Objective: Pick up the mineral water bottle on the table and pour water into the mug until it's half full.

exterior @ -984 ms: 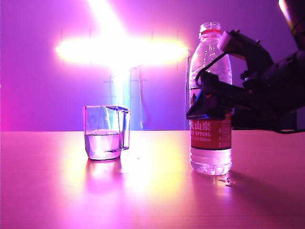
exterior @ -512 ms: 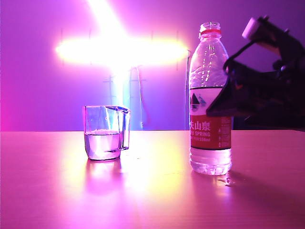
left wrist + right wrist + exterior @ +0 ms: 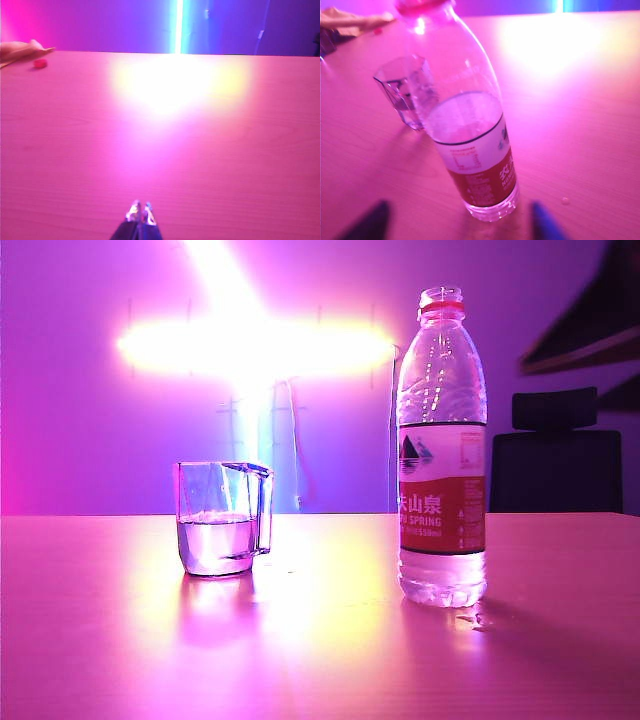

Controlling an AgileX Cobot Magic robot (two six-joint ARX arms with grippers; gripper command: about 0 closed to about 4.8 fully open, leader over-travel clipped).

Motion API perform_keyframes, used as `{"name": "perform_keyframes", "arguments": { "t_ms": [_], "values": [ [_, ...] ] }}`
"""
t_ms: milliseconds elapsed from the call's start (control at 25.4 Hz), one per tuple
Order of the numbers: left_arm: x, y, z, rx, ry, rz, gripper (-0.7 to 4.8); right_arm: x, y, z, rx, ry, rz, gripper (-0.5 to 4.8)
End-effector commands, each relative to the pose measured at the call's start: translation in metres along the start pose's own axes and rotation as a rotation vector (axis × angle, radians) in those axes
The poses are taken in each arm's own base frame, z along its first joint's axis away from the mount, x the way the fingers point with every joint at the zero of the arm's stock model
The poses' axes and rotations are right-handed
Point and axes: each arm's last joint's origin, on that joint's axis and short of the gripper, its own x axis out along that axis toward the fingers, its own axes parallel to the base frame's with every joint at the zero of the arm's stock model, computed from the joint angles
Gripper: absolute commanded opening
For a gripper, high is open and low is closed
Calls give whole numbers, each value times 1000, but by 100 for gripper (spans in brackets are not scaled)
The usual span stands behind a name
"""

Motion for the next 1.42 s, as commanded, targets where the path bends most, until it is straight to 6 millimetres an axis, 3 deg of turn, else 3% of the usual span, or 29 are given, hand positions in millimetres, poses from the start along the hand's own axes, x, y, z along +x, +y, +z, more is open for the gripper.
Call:
{"name": "perform_keyframes", "arguments": {
  "t_ms": [39, 79, 354, 984, 1259, 1416],
  "values": [
    [0, 0, 3, -4, -16, -10, -2, -14, -1, 0, -7, -24, -6, 23],
    [0, 0, 3, -4, -17, -10, -2, -19, -1, 0, -5, -49, -24, -3],
    [0, 0, 2, -4, -16, -5, -2, -42, -5, 6, 15, -227, -137, 0],
    [0, 0, 3, -4, -16, -5, -2, -42, -6, 6, 11, -222, -155, 0],
    [0, 0, 3, -4, -16, -5, -2, -42, -27, 3, -69, -225, -412, -1],
    [0, 0, 3, -4, -16, -5, -2, -35, -40, -9, -78, -265, -517, -1]
  ]
}}
